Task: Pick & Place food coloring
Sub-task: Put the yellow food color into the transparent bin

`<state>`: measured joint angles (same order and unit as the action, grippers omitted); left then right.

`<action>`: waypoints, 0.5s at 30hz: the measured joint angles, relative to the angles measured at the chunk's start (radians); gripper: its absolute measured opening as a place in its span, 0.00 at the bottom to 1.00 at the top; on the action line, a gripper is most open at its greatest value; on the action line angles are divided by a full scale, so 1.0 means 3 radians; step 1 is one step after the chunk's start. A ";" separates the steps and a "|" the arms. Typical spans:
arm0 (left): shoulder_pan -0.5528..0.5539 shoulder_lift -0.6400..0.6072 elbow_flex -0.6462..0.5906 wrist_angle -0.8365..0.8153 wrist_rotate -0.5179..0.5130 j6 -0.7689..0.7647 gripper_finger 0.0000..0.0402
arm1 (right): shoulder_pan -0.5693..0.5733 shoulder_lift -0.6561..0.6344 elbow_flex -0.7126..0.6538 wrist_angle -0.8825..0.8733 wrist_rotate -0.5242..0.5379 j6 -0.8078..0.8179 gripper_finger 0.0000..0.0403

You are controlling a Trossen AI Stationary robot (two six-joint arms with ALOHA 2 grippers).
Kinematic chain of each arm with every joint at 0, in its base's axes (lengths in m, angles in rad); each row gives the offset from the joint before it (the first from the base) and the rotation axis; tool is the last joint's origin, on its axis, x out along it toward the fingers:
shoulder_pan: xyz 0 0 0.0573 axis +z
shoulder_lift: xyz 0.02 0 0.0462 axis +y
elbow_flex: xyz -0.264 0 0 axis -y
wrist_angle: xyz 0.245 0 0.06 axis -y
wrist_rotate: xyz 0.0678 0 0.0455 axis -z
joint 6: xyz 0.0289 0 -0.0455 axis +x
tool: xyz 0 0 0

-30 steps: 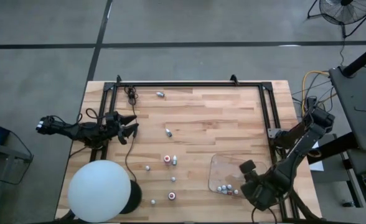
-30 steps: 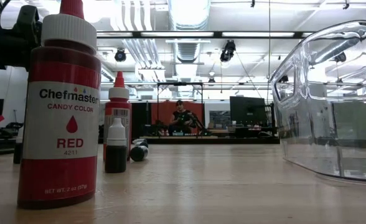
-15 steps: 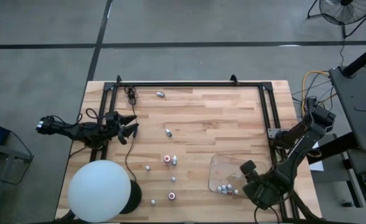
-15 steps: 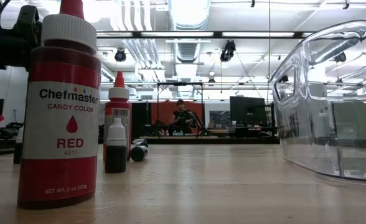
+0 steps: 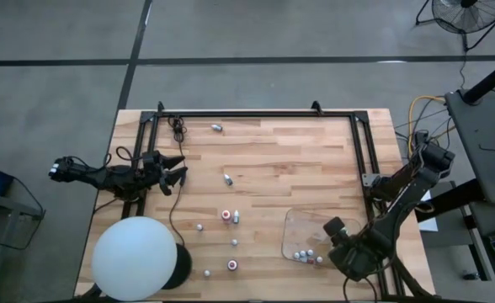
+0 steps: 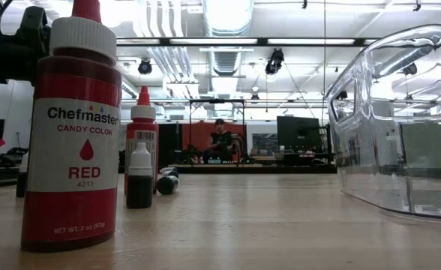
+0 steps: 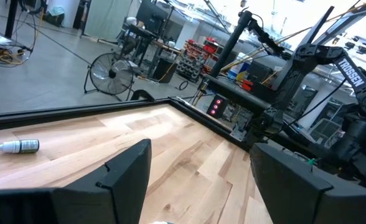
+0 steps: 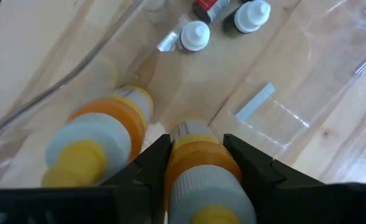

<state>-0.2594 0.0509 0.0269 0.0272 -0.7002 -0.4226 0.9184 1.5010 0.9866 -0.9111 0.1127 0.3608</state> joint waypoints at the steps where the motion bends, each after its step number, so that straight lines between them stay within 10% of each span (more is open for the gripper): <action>1: -0.0001 0.0000 -0.0001 -0.0001 0.0001 0.0001 0.61 | 0.0000 -0.0010 -0.0017 0.0015 0.0000 0.0007 0.30; 15: 0.0000 0.0000 0.0000 -0.0001 0.0000 -0.0001 0.61 | -0.0001 -0.0077 -0.0200 0.0148 -0.0094 0.0006 0.30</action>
<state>-0.2592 0.0509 0.0269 0.0269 -0.7002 -0.4228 0.9180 1.4780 0.9264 -0.8666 0.0844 0.3626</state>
